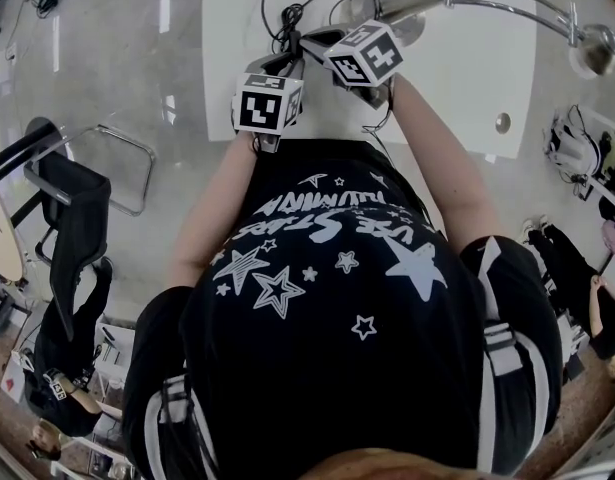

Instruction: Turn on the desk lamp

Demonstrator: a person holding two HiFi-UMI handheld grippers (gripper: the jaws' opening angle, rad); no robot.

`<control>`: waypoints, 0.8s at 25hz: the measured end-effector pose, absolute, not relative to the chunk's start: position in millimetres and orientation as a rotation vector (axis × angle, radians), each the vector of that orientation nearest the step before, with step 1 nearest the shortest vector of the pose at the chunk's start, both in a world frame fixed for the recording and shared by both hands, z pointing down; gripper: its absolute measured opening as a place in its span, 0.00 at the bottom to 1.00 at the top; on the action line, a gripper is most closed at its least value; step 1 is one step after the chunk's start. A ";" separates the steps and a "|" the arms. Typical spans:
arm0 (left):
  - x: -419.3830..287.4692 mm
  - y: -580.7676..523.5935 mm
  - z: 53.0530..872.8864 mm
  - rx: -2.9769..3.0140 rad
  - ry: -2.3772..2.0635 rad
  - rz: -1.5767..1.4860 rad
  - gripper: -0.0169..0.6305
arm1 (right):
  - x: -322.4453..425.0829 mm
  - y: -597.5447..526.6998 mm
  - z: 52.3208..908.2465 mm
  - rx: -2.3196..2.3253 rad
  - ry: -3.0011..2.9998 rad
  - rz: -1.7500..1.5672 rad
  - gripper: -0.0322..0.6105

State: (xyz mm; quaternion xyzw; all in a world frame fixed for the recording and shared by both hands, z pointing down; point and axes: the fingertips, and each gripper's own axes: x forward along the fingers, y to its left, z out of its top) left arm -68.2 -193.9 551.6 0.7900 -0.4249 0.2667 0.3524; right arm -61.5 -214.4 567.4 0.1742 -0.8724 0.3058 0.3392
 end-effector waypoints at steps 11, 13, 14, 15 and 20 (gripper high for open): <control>-72.1 -195.5 549.3 2.049 -1.092 0.680 0.14 | -64.6 -215.7 565.3 0.458 -2.269 0.823 0.06; -73.9 -196.4 549.1 2.053 -1.092 0.675 0.14 | -66.2 -216.7 565.1 0.471 -2.272 0.830 0.06; -73.9 -196.4 549.3 2.056 -1.090 0.674 0.14 | -66.1 -216.7 565.2 0.478 -2.272 0.832 0.06; -73.5 -195.6 549.6 2.059 -1.088 0.674 0.15 | -65.6 -216.1 565.5 0.484 -2.270 0.831 0.06; -72.5 -192.1 550.1 2.097 -1.064 0.701 0.15 | -64.9 -214.7 565.2 0.519 -2.264 0.791 0.06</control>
